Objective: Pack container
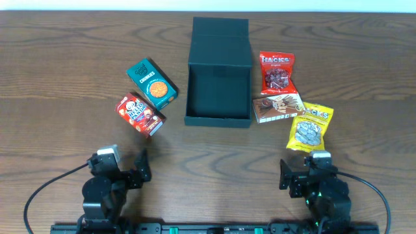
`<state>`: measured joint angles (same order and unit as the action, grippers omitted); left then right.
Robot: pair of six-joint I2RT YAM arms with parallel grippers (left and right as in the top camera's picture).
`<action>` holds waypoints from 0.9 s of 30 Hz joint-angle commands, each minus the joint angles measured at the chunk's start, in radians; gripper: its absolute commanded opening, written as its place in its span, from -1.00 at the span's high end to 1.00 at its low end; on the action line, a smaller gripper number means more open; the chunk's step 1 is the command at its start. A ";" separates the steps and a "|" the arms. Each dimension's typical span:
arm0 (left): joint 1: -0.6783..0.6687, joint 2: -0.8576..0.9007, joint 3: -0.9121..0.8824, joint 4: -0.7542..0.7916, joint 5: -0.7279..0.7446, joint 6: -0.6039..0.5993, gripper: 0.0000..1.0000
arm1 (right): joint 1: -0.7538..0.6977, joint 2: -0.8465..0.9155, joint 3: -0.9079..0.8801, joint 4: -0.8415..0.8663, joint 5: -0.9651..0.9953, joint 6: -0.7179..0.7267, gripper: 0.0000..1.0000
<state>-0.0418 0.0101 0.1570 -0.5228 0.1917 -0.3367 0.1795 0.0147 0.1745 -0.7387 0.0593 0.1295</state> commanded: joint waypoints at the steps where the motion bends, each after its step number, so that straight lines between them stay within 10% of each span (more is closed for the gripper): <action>1: 0.004 -0.006 -0.012 0.011 0.228 -0.362 -0.91 | -0.009 -0.009 -0.014 0.002 -0.004 0.015 -0.98; 7: 0.004 -0.006 -0.012 0.027 0.237 -0.587 -0.90 | -0.009 -0.009 -0.014 0.002 -0.004 0.015 -0.99; 19: 0.004 0.066 -0.007 0.498 0.008 -0.521 -0.91 | -0.009 -0.009 -0.014 0.002 -0.004 0.015 -0.98; 27: 0.003 0.441 0.137 0.634 -0.066 -0.418 -0.92 | -0.009 -0.009 -0.014 0.002 -0.004 0.015 -0.98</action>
<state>-0.0418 0.3344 0.1940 0.0799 0.1684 -0.8295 0.1795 0.0120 0.1741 -0.7364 0.0555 0.1299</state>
